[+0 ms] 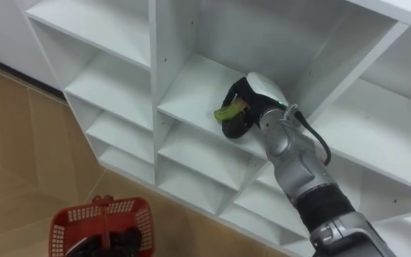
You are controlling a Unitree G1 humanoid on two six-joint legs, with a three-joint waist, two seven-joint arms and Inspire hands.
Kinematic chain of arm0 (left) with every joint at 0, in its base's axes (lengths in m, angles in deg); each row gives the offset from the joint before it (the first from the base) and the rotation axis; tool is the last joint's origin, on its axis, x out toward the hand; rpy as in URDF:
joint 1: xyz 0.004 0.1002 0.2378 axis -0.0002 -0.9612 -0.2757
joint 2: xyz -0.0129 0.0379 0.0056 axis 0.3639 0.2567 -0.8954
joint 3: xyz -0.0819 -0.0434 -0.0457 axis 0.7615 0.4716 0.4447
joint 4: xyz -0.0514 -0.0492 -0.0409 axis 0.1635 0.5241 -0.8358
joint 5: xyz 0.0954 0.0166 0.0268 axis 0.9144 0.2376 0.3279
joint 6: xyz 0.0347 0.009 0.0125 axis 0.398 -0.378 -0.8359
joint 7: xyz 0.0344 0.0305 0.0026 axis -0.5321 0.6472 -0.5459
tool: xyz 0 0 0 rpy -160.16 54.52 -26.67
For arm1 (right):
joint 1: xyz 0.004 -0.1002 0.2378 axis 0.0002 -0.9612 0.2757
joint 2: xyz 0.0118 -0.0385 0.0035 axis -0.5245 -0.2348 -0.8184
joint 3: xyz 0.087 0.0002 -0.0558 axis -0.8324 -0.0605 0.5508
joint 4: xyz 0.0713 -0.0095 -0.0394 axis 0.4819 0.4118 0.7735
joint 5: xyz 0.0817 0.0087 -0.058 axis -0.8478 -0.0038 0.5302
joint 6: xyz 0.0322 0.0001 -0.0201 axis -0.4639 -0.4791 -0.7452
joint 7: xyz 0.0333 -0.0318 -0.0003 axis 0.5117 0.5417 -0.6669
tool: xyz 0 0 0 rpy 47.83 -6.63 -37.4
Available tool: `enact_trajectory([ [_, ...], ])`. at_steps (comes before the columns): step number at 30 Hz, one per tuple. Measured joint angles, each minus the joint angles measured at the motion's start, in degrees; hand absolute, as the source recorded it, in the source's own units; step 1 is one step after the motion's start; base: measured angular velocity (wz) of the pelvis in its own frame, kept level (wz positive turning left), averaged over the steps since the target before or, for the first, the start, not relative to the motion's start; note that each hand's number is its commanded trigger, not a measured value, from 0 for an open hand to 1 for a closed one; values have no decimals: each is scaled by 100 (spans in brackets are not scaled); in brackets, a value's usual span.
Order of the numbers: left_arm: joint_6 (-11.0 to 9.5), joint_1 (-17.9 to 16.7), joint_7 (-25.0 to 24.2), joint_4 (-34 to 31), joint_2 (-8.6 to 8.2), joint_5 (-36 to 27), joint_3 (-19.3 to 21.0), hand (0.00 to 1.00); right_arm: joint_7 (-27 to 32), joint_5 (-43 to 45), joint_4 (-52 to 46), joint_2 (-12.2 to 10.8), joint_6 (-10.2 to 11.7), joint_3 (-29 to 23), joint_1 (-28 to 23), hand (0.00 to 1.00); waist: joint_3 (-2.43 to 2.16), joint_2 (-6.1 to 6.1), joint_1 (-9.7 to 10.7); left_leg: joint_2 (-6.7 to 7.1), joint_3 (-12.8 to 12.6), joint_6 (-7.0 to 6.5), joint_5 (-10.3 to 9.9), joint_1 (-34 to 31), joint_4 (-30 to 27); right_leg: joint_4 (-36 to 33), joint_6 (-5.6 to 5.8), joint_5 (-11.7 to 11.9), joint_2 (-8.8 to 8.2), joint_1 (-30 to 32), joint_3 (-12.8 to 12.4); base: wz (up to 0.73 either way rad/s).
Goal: Collect fruits from the closet
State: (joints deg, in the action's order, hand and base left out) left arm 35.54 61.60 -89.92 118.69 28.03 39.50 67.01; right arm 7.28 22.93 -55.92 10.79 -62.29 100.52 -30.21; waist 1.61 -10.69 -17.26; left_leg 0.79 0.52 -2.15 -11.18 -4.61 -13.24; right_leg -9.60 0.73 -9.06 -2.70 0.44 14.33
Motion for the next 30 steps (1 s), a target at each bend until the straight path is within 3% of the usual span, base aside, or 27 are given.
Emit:
enact_trajectory([
  [11,2,-33,16,-11,-33,12,9,100,-101,308,-740,3,-57,-1,-242,100,-18,32,101,4,16,0,0,55,11,-1,0,0,2,-63,-2,1],
  [14,65,-79,15,-153,-47,56,4,100,-207,634,-948,1,-61,0,-434,100,-49,96,120,6,16,0,0,57,9,0,0,0,-1,-64,-6,0],
  [18,120,-106,27,-193,-138,49,-69,100,-256,670,-950,-5,-117,0,-593,100,-64,305,153,9,3,0,0,139,20,-2,2,-1,-7,-135,-53,-1],
  [21,121,-112,21,-197,-175,57,-128,100,-309,672,-995,-7,-132,-6,-596,100,-89,373,205,4,-1,7,6,146,35,-3,2,-1,-3,-135,-56,0],
  [30,162,-181,17,-519,-287,105,-167,100,-569,673,-1695,-10,-231,-56,-596,100,-48,433,349,8,-5,11,12,250,40,-10,2,-1,-5,-234,-75,-1],
])
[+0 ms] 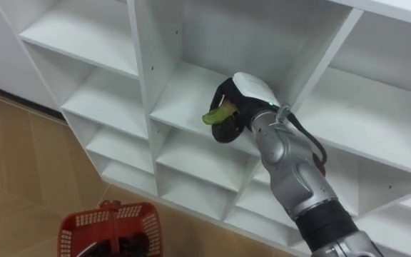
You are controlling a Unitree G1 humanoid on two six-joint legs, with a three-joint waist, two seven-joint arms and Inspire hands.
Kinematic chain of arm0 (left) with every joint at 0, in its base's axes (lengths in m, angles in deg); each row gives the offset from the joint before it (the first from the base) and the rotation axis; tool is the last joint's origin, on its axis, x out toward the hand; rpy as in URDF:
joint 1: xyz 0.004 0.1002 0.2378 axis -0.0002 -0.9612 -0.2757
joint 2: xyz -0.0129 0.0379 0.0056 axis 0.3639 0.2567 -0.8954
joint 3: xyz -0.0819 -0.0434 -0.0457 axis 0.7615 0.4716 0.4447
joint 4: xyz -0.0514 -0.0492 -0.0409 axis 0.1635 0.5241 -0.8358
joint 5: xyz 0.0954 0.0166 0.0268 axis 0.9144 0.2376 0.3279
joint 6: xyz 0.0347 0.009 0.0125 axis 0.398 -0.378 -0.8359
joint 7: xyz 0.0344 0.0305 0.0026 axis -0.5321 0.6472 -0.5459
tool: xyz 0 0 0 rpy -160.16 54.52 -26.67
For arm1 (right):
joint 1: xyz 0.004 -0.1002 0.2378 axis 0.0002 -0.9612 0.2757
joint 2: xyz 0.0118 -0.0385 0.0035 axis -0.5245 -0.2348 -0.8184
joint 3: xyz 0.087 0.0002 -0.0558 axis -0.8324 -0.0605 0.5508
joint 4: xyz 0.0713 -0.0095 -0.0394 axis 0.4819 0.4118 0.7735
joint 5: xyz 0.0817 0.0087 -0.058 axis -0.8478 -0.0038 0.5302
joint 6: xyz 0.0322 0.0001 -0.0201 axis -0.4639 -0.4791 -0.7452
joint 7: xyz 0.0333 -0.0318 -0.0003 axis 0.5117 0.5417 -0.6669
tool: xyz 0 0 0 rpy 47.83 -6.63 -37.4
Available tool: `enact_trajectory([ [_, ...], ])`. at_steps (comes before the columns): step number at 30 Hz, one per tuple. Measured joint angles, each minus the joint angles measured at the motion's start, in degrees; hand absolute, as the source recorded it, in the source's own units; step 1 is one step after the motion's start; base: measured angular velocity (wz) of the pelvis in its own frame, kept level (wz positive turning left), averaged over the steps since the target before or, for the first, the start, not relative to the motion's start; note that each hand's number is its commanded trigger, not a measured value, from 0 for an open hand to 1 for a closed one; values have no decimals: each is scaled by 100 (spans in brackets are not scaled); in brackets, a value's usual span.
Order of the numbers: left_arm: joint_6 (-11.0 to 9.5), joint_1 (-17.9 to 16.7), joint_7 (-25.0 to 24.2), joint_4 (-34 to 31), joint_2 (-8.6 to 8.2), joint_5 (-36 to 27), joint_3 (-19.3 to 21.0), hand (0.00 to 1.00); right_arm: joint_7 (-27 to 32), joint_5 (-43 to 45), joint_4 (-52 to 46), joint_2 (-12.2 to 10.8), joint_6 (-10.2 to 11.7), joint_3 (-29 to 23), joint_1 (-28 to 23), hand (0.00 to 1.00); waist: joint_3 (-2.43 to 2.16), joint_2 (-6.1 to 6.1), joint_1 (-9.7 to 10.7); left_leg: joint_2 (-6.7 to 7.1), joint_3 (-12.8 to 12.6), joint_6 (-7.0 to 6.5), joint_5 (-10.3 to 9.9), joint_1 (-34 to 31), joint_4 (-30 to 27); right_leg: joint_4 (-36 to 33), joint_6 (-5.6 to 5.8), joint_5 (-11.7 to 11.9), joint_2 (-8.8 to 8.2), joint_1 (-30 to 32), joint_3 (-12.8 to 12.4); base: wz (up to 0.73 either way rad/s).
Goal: Collect fruits from the closet
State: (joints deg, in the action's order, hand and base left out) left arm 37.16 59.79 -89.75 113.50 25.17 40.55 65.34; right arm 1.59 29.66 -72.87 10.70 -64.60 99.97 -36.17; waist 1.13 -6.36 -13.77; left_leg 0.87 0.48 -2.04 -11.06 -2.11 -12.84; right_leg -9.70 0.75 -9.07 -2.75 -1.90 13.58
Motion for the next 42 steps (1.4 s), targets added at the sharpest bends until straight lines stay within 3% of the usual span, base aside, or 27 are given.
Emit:
enact_trajectory([
  [4,1,9,1,-48,-9,21,-72,100,-78,17,-259,-25,-1,-1,-7,100,29,83,53,-7,-9,0,0,65,21,-9,0,0,5,-43,-2,0],
  [15,70,177,4,-279,-30,214,-155,100,-218,74,-347,-161,-4,-58,-170,100,18,111,328,-5,-46,-1,0,190,36,-7,0,0,5,-140,-103,-2],
  [20,69,183,9,-275,-47,208,-208,100,-232,70,-348,-333,86,-173,-234,100,16,140,387,-18,-171,-2,1,296,97,-6,0,0,15,-184,-239,-12],
  [24,70,182,1,-283,-87,204,-302,100,-325,50,-439,-406,107,-183,-572,100,-25,197,413,-11,-185,-7,0,345,119,-10,0,0,7,-222,-248,0],
  [29,69,181,-1,-284,-101,198,-408,100,-385,-18,-599,-473,117,-191,-809,100,-27,233,452,-15,-216,-8,1,385,118,-13,0,0,20,-228,-294,-4],
  [34,69,189,25,-299,-151,154,-421,100,-426,-80,-632,-605,197,-190,-1057,100,-46,300,622,-14,-229,-9,1,387,118,-15,0,0,12,-227,-333,-1],
  [42,68,193,34,-360,-210,95,-463,100,-599,-359,-632,-632,239,-215,-1399,100,-47,314,768,-22,-355,-15,-3,414,133,-38,0,0,12,-212,-422,-7],
])
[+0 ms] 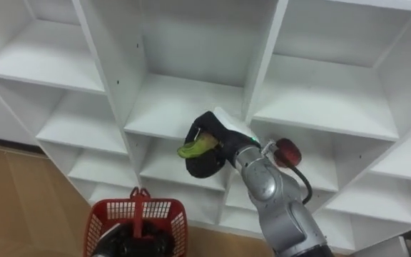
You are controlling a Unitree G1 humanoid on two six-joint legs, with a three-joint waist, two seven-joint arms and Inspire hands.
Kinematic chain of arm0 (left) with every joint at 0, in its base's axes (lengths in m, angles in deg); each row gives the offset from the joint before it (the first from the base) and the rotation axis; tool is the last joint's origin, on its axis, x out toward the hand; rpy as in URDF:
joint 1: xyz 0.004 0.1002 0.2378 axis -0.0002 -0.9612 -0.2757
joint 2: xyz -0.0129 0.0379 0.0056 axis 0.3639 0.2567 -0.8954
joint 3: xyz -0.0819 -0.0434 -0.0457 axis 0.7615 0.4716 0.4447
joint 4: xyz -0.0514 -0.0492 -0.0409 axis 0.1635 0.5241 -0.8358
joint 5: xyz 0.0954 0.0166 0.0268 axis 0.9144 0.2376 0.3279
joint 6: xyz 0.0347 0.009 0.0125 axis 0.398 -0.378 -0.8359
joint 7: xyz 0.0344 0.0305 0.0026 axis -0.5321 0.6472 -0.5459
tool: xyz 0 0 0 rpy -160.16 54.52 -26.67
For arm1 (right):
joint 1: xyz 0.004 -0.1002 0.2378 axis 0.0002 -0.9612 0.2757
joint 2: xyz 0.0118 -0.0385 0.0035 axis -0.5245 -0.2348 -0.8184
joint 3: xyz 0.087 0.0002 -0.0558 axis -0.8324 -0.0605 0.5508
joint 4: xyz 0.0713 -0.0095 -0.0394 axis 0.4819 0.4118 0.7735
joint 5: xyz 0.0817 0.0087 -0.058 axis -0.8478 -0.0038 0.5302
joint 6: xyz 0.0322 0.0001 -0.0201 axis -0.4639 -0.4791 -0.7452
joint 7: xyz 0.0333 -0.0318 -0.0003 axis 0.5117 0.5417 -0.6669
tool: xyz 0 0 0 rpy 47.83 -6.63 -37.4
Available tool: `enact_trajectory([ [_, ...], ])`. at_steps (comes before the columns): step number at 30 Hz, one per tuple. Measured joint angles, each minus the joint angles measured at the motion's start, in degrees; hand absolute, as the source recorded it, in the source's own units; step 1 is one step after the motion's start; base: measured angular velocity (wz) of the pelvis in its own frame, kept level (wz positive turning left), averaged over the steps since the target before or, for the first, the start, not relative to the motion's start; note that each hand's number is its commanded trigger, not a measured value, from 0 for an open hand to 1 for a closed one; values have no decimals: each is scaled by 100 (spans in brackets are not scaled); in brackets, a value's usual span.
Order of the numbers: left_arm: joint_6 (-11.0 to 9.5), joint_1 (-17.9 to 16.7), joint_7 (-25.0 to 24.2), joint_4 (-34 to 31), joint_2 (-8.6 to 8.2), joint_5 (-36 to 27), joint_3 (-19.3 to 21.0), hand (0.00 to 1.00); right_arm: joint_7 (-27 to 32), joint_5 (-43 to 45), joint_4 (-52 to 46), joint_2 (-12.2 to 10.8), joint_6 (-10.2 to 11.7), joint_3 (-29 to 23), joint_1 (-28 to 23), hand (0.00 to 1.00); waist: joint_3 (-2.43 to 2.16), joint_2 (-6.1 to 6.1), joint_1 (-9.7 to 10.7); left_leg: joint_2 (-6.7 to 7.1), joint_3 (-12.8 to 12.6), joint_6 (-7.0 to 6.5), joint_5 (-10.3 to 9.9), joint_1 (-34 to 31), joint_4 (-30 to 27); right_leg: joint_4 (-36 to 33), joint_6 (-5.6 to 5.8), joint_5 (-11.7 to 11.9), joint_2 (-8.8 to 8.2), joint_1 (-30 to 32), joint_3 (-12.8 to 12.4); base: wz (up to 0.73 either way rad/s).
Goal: Collect fruits from the closet
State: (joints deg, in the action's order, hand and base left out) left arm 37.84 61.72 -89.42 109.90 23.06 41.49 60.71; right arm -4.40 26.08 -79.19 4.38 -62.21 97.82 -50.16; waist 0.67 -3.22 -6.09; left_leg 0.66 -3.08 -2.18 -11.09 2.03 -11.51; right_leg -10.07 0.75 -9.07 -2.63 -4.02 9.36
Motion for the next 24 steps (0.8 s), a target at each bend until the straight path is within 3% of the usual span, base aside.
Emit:
enact_trajectory([
  [12,-13,27,123,-28,9,-9,-327,100,45,-56,172,31,3,-182,-532,100,31,63,184,-39,-190,-7,-9,52,21,-70,-1,1,32,63,-145,-7],
  [24,-10,97,-8,40,10,15,-401,100,314,-88,1096,-35,9,-185,-735,100,13,120,275,-37,-161,-7,-8,75,35,-68,-4,2,31,67,-187,-1],
])
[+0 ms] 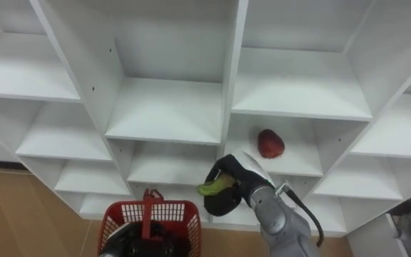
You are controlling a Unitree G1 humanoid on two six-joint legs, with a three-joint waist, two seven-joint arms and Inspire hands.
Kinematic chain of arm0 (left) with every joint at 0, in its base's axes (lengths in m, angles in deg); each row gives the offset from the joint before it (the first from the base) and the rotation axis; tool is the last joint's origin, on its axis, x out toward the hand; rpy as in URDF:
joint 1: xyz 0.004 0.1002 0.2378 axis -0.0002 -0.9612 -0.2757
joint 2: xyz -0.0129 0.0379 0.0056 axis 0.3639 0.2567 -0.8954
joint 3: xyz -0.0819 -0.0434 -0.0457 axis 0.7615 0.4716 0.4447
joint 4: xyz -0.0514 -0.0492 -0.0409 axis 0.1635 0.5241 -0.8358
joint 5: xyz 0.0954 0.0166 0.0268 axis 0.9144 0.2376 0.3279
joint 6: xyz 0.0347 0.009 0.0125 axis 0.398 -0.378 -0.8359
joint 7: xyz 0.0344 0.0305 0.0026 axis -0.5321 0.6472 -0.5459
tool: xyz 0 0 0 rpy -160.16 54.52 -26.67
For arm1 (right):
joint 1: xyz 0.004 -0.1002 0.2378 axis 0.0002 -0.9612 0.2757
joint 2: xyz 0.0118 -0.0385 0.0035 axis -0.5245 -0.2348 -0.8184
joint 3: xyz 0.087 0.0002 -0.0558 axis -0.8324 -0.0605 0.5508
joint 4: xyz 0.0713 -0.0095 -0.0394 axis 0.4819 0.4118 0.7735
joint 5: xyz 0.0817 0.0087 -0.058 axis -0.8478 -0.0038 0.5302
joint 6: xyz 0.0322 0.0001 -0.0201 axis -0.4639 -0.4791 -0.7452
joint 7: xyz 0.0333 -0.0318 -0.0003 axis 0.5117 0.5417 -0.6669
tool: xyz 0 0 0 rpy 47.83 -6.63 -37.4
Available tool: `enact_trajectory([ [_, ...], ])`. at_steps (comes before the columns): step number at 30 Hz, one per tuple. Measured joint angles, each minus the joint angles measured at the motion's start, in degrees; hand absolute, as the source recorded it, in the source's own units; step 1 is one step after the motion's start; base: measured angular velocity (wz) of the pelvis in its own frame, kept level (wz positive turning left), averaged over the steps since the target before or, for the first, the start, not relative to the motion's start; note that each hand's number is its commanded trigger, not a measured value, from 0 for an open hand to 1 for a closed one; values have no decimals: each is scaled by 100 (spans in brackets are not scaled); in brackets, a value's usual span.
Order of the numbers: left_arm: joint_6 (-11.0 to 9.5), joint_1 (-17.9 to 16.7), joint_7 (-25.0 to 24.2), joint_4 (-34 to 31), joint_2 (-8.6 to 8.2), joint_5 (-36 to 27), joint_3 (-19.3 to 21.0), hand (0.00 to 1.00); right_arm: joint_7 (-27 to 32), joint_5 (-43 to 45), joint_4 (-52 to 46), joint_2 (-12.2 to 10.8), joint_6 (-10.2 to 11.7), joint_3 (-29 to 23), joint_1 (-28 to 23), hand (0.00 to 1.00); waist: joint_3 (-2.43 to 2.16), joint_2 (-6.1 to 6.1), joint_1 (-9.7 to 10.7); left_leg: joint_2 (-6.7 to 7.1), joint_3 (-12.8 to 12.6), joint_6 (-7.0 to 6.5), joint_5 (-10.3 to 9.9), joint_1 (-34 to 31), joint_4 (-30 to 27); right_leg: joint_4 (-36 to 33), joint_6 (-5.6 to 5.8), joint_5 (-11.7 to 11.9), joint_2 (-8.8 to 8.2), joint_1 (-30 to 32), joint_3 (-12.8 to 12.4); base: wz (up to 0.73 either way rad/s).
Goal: Collect fruits from the closet
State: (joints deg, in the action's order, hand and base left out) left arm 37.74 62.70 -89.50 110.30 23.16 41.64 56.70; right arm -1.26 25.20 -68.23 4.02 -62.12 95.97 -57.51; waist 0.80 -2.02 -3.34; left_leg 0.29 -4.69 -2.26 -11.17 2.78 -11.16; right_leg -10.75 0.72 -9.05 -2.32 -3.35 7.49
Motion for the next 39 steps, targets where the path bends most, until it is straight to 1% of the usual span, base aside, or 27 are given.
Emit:
enact_trajectory([
  [3,0,0,-21,0,-2,-3,-40,100,118,-22,158,-33,42,-2,9,100,2,-19,3,0,2,0,0,15,-1,2,1,0,1,-18,1,0],
  [7,-1,1,-30,0,-13,0,-124,100,135,-49,319,-99,46,6,7,100,9,-28,-15,6,4,-1,-1,53,2,20,3,-2,-1,-57,0,0],
  [12,-13,0,-29,-5,-6,-6,-204,100,135,-114,320,-103,56,7,7,100,13,-38,-31,15,3,-2,-1,46,2,40,5,-7,-4,-58,15,0],
  [18,-26,1,-50,-5,-22,-6,-302,100,135,-259,358,-100,63,33,7,100,6,-46,-42,36,16,-2,-1,22,23,102,4,-6,1,-64,38,1],
  [22,-30,1,-49,-5,-41,-8,-348,100,139,-500,420,-80,63,155,14,100,6,-47,-61,33,17,-2,0,44,31,96,4,-6,3,-80,41,0],
  [27,-30,1,-47,-4,-42,-9,-348,100,127,-600,537,-82,63,238,17,100,9,-44,-65,15,18,-2,-1,49,45,96,4,-6,-2,-86,42,0],
  [31,-30,0,-45,-4,-41,-20,-348,100,121,-727,585,-80,58,238,19,100,22,-50,-162,10,20,-3,-2,60,50,90,4,-5,3,-103,49,0],
  [39,-29,-7,-38,-4,-29,-117,-349,100,121,-876,588,-98,55,300,19,100,49,-89,-180,40,122,-3,-3,56,33,95,6,-7,-6,-162,139,6],
])
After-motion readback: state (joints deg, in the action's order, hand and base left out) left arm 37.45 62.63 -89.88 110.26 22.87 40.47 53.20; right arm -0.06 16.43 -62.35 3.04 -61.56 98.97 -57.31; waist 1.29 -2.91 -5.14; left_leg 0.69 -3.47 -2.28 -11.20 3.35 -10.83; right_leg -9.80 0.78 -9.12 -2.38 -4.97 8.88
